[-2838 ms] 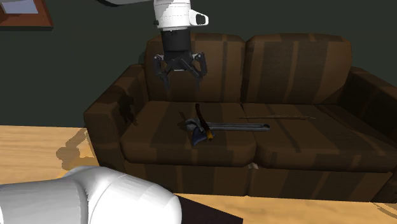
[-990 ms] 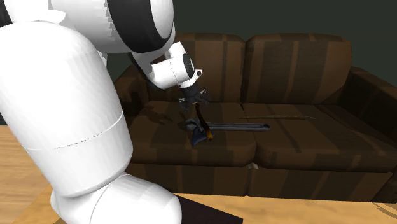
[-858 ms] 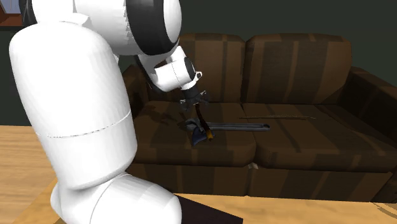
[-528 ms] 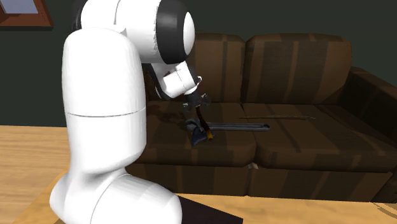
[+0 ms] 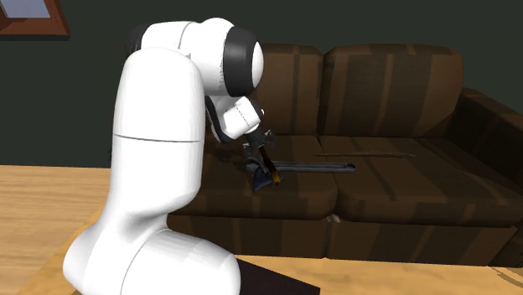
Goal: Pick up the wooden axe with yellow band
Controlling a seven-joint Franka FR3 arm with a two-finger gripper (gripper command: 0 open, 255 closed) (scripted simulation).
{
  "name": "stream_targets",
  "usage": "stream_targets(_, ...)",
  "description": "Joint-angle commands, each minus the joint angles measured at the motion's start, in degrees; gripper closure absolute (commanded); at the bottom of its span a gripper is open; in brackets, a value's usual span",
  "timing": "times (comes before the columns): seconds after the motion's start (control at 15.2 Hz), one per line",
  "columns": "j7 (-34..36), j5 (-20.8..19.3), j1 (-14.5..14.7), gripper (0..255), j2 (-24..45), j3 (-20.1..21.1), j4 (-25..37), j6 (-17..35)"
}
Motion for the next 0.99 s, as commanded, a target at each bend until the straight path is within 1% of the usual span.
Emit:
stream_targets(0.0,1.1,-1.0,0.3,0,1.0,-0.4,0.0,0.9)
stream_targets(0.2,2.0,-1.7,0.5,0,1.9,-0.8,0.0,1.6)
stream_targets(0.26,2.0,-1.7,0.5,255,1.8,-0.8,0.0,1.6)
stream_targets(0.86,2.0,-1.7,0.5,255,1.9,-0.8,0.0,1.6)
stream_targets(0.92,1.4,-1.3,0.4,255,1.3,-0.6,0.0,1.2)
